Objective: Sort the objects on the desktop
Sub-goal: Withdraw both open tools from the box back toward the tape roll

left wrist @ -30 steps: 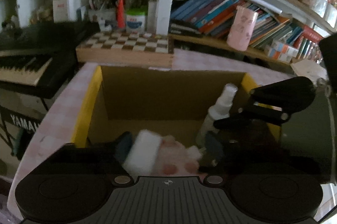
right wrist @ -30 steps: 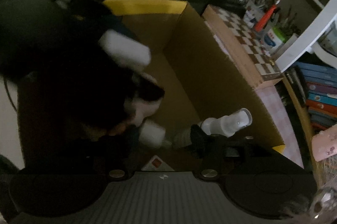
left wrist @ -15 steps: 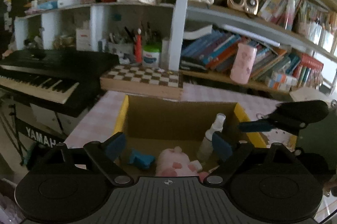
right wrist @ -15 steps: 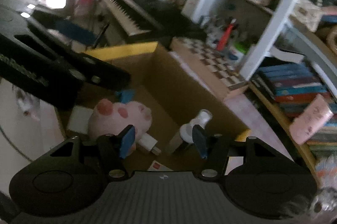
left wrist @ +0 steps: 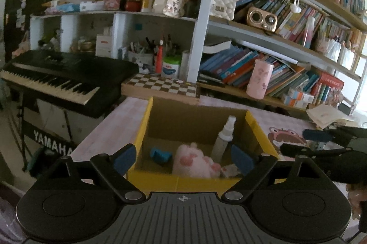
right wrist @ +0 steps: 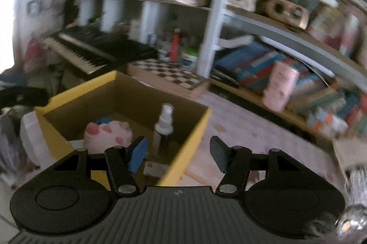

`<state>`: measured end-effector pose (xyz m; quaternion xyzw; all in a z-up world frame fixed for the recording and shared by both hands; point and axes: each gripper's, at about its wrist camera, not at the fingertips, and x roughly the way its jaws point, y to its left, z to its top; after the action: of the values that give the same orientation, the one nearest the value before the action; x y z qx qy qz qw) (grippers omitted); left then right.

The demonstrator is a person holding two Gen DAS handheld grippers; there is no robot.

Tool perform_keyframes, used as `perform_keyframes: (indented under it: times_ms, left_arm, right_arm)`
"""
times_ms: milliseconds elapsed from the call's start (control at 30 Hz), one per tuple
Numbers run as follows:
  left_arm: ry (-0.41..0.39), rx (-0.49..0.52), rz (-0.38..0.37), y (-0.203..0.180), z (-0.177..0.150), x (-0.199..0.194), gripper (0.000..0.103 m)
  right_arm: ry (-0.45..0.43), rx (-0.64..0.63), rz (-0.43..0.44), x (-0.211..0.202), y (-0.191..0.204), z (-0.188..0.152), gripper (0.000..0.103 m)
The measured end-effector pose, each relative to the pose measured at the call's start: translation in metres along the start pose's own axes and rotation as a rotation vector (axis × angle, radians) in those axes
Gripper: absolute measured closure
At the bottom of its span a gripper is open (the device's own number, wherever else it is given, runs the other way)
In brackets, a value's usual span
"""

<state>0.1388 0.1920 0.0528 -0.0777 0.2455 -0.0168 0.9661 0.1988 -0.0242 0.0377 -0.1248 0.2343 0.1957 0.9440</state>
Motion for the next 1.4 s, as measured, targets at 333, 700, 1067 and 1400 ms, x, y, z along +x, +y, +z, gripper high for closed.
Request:
perform_keyframes:
  times_ms: [333, 700, 1067, 1400]
  left_arm:
    - [0.057, -0.014, -0.03, 0.001, -0.043, -0.038, 0.01]
    - [0.116, 0.006, -0.081, -0.013, -0.077, -0.054, 0.01]
    - [0.196, 0.05, -0.167, -0.035, -0.095, -0.047, 0.01]
    - [0.248, 0.12, -0.252, -0.069, -0.102, -0.032, 0.01]
  right_arm:
    - [0.044, 0.091, -0.054, -0.056, 0.029, -0.051, 0.045]
    - [0.116, 0.146, -0.072, -0.091, 0.051, -0.09, 0.045]
    - [0.184, 0.224, -0.125, -0.109, 0.048, -0.118, 0.045]
    - [0.209, 0.272, -0.197, -0.12, 0.025, -0.135, 0.043]
